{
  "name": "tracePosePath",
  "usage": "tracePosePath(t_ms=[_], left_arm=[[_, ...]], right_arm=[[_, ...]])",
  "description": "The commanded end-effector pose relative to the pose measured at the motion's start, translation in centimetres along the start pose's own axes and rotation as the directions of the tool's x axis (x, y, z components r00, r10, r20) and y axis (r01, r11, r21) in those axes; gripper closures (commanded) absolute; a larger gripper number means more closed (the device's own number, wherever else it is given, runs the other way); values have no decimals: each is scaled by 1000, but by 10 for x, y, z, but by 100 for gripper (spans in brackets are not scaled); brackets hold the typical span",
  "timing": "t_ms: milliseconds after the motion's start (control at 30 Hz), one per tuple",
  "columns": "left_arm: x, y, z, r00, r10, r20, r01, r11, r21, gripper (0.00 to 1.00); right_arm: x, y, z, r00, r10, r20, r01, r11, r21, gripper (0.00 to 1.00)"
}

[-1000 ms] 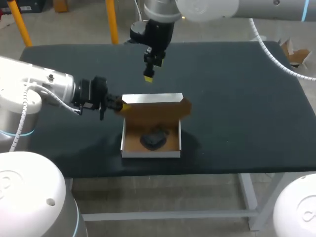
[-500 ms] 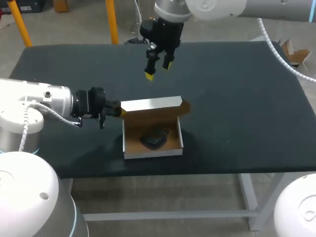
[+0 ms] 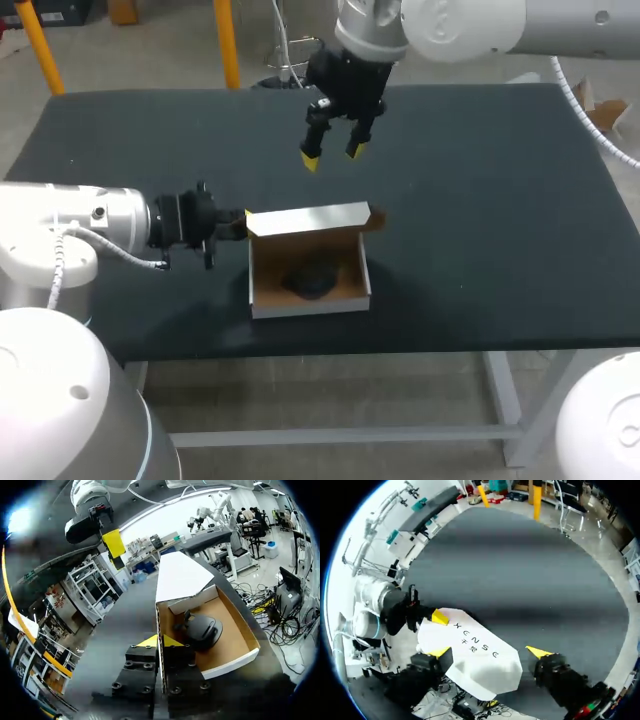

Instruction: Assemble the packaging by folding the flat box into shape, placing the metal phone stand inside, and closing the box properly

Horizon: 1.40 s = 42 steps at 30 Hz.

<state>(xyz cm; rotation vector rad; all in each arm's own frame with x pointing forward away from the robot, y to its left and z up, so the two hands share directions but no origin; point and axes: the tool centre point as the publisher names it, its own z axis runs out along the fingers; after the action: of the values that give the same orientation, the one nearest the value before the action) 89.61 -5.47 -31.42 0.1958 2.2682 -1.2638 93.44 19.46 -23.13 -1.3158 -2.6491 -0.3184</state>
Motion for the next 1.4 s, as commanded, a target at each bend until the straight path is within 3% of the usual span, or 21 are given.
tracePosePath(t_ms=[33, 267, 1000, 1100, 1233, 1400], left_arm=[[5, 2, 2, 999, 20, 36, -20, 1000, 6, 100], [9, 4, 3, 996, 66, 57, -65, 998, -11, 100], [11, 5, 2, 996, 78, 51, -77, 997, -19, 100], [11, 6, 3, 994, 92, 67, -90, 996, -29, 100], [12, 8, 3, 989, 124, 81, -123, 992, -14, 100], [16, 6, 2, 980, 169, 101, -169, 986, -11, 100]], right_arm=[[0, -9, 4, 999, 43, -7, -43, 999, -2, 0], [2, -28, 14, 989, 145, -4, -145, 989, 8, 0], [2, -28, 14, 989, 145, -4, -145, 989, 8, 0], [-2, -30, 15, 974, 226, -25, -225, 974, 39, 0], [-9, -34, 16, 926, 376, -26, -372, 923, 95, 0], [-14, -41, 18, 885, 464, -41, -455, 880, 132, 0]])
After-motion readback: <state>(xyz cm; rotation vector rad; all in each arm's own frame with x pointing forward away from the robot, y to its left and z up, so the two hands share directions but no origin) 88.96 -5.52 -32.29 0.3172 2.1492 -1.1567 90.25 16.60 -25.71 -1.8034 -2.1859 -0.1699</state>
